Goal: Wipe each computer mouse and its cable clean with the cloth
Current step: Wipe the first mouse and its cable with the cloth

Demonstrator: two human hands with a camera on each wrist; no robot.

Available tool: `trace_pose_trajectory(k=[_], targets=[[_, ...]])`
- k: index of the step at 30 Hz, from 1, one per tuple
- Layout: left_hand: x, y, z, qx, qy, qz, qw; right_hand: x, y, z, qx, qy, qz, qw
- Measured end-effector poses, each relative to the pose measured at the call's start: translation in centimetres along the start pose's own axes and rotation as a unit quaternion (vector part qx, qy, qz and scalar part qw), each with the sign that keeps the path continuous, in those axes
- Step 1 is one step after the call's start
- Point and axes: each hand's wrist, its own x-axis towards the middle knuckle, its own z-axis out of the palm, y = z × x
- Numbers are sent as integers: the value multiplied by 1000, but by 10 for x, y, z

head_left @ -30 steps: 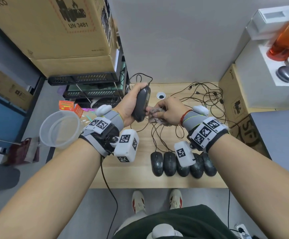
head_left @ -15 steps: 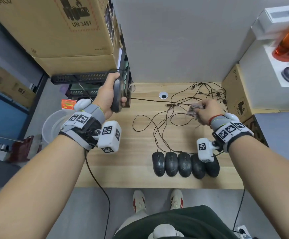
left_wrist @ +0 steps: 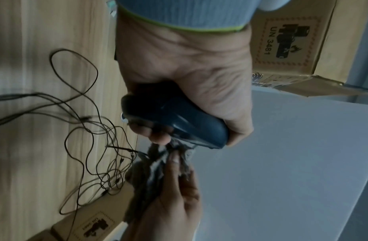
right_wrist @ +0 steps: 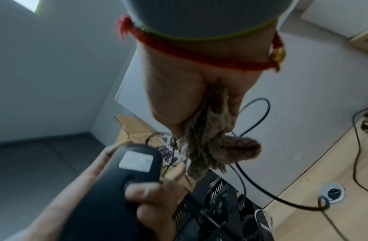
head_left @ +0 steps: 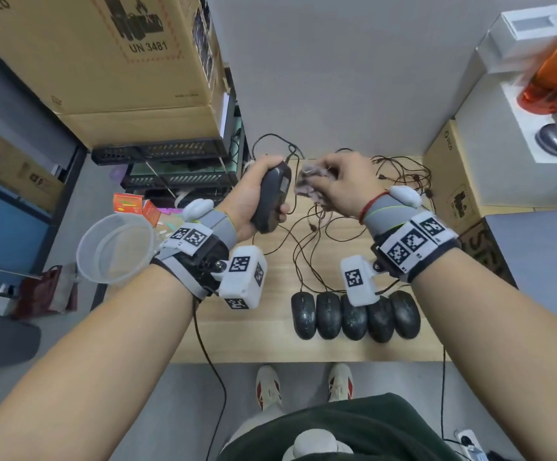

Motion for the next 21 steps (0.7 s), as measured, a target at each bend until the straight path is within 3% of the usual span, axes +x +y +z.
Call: trace_pose_trajectory(k=[7, 12, 17, 21], targets=[[-8, 10, 11, -76, -35, -5, 996, -8, 1, 15, -26, -72, 3, 997], [-7, 5, 11, -30, -15, -9, 999, -9, 6, 22, -50, -79, -8, 996], [-7, 10, -2, -63, 19, 29, 997, -8, 32, 15, -79, -64, 66, 993], [-9, 24, -27, -89, 47, 81, 992, -14, 75, -6, -97, -32, 175, 979]])
